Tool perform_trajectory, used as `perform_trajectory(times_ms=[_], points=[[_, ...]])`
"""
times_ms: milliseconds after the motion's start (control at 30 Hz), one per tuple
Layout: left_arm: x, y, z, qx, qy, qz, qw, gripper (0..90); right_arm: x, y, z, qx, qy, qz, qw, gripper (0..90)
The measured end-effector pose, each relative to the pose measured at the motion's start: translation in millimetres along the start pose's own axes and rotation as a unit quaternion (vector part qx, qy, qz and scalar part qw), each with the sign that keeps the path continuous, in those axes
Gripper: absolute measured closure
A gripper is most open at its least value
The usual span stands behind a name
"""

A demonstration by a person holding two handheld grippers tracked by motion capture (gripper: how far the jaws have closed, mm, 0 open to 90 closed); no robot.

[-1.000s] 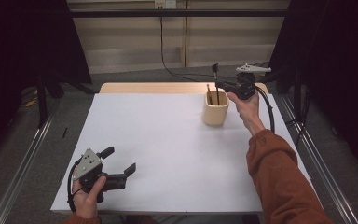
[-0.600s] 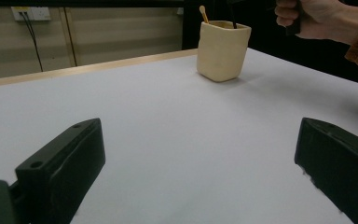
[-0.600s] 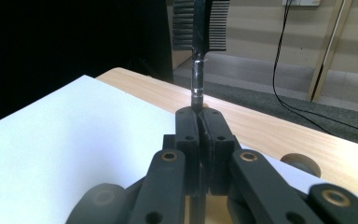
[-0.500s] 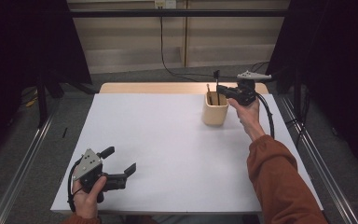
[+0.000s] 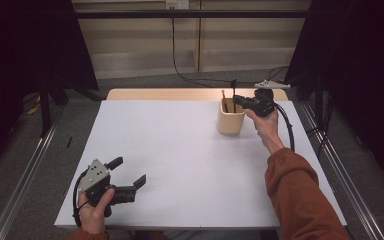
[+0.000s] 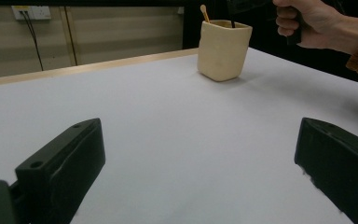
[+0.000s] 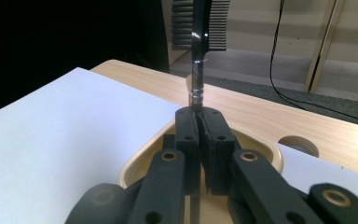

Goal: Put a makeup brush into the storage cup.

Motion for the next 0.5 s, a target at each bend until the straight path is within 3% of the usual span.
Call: perform_trajectory(times_ms=[300, 500], points=[[3.2, 0.7, -0.1, -0.001, -0.003, 0.002, 1.0000, 1.6, -2.2, 3.7, 1.7, 0.011, 0.004, -0.004, 0.9999, 84.6], [6.7, 1.0, -0.8, -0.003, -0.004, 0.004, 1.0000, 1.7, -3.4, 4.4, 1.3, 0.009, 0.005, -0.006, 0.9999, 78.9]])
Point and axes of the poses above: each handheld gripper's, and its own axes: x roughly forward along the jaws, z roughly out of its underside, y roughly to its right, the point moved 7 cm from there along x, roughly forward along the jaws, and after that the axes turned 4 degrees about -z, right-handed, at the moved point
